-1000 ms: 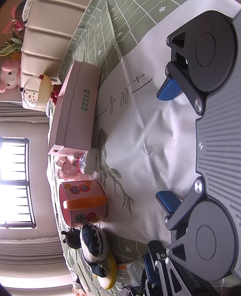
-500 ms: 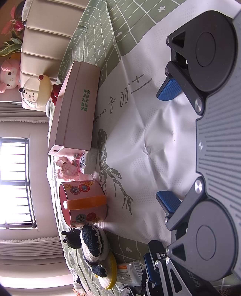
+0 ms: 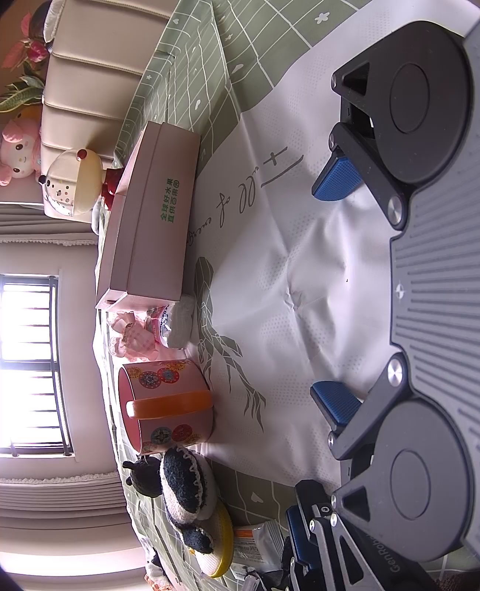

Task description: Organize soft objects

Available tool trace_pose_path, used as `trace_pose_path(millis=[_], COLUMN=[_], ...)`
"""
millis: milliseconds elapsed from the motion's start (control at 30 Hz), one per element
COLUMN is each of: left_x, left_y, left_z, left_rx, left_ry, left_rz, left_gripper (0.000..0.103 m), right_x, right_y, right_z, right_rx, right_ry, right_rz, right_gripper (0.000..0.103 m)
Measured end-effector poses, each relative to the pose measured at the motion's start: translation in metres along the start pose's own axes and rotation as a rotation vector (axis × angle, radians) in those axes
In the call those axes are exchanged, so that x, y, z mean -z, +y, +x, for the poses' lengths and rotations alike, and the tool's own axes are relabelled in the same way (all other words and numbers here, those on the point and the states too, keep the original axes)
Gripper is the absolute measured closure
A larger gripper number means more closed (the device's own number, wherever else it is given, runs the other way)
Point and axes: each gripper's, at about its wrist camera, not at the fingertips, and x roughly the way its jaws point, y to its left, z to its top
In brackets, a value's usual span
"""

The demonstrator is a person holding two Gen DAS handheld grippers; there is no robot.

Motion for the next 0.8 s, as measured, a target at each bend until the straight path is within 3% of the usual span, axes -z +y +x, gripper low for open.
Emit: trace_pose_path(millis=[200, 367, 567, 700, 800], left_x=[0.000, -0.003, -0.017, -0.035, -0.052], left_y=[0.001, 0.012, 0.012, 0.026, 0.050], left_z=[0.001, 0.002, 0.001, -0.015, -0.042], left_rx=[0.005, 0.034, 0.042, 0.125, 0.074], left_ry=[0.004, 0.022, 0.112, 0.209, 0.206], left_rz=[-0.012, -0.094, -0.104, -0.127, -0.146], left_gripper=[0.080, 0.080, 0.080, 0.077, 0.077], right_x=[-0.001, -0.007, -0.031, -0.042, -0.051], right_y=[0.001, -0.002, -0.001, -0.003, -0.008], right_z=[0.000, 0.002, 0.014, 0.022, 0.028], right_rx=[0.001, -0.038, -0.082, -0.126, -0.175], right_ry=[0.003, 0.041, 0.231, 0.345, 0.428], right_rz=[-0.005, -0.017, -0.059, -0.105, -0.134], right_gripper=[0.000, 0.000, 0.000, 0.000, 0.000])
